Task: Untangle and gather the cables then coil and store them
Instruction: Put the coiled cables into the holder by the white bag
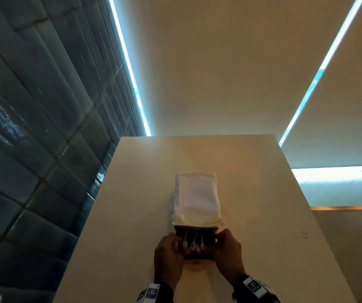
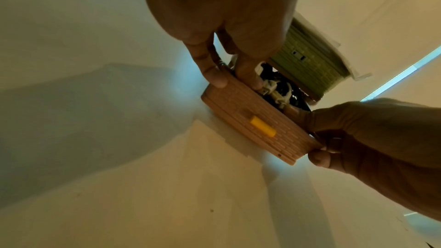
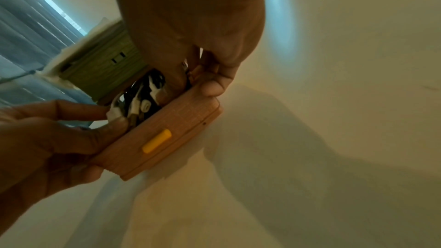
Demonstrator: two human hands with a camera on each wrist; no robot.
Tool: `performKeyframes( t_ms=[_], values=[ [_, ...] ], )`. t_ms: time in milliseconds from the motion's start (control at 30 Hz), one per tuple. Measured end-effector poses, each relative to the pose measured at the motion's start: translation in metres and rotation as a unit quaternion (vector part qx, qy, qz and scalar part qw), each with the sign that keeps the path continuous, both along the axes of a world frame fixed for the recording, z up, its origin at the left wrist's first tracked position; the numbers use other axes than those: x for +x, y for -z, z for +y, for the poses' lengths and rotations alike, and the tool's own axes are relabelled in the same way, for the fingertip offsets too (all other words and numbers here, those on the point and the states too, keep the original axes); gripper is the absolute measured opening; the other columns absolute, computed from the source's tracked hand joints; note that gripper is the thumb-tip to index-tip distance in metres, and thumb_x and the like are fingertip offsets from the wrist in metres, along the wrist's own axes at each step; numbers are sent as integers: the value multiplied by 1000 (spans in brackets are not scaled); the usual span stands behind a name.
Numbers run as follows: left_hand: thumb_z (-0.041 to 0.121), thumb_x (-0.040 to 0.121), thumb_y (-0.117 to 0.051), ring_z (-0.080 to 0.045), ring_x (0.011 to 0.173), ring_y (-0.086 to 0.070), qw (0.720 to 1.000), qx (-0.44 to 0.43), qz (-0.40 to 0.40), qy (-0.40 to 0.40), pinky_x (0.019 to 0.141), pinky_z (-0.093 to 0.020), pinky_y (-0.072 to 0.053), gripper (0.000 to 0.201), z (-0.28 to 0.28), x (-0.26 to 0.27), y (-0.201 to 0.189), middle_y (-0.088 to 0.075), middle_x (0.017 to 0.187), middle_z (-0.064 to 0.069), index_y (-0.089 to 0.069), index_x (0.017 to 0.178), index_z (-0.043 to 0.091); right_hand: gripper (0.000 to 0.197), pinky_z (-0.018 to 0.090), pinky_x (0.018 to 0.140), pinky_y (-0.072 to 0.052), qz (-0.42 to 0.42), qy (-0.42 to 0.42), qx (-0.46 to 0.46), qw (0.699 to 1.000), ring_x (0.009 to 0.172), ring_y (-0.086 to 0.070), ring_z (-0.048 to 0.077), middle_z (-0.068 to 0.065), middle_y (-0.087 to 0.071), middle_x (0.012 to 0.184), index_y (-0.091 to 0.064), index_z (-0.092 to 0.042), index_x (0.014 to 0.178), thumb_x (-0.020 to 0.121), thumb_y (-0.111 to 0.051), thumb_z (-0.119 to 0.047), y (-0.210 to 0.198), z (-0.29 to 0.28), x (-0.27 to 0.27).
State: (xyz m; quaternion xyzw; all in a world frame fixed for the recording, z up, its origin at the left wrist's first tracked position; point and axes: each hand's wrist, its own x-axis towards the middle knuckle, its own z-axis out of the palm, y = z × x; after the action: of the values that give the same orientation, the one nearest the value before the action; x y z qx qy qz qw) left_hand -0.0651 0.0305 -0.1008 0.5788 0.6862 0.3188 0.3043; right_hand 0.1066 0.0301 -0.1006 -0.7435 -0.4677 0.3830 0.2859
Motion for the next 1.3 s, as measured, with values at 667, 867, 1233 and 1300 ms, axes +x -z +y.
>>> performKeyframes(
  t_ms=[667, 867, 1233, 1300],
  values=[
    [7, 64, -81, -25, 76, -66, 999, 36, -7, 26, 69, -27, -51, 16, 24, 4, -3, -70, 81, -6, -77, 77, 17, 14, 43, 65, -47, 14, 107, 0, 994, 72, -60, 35, 14, -66, 70, -57, 0, 68, 70, -69, -8, 4, 27, 2],
    [8, 65, -85, -28, 73, -58, 995, 33, -70, -67, 61, -36, -46, 31, 31, 4, 4, -60, 78, -8, -55, 73, 15, 25, 49, 66, -48, 75, 126, -27, 989, 75, -56, 33, 11, -58, 76, -44, -11, 73, 70, -69, -7, -3, 29, 5],
    [35, 71, -76, -24, 90, -60, 978, -46, 105, 173, 70, -35, -51, 42, 64, -30, -6, -54, 103, -2, -62, 105, 15, 42, 44, 85, -47, -90, -148, 41, 984, 100, -54, 34, 10, -57, 101, -65, -4, 104, 67, -81, -12, -8, 37, 18],
    [41, 75, -72, -26, 92, -58, 977, -56, 140, 150, 68, -38, -50, 38, 69, -29, -9, -57, 101, -2, -63, 103, 17, 37, 42, 79, -49, -110, -126, 21, 986, 96, -56, 36, 14, -61, 101, -65, -5, 102, 70, -79, -17, -8, 42, 16]
  ],
)
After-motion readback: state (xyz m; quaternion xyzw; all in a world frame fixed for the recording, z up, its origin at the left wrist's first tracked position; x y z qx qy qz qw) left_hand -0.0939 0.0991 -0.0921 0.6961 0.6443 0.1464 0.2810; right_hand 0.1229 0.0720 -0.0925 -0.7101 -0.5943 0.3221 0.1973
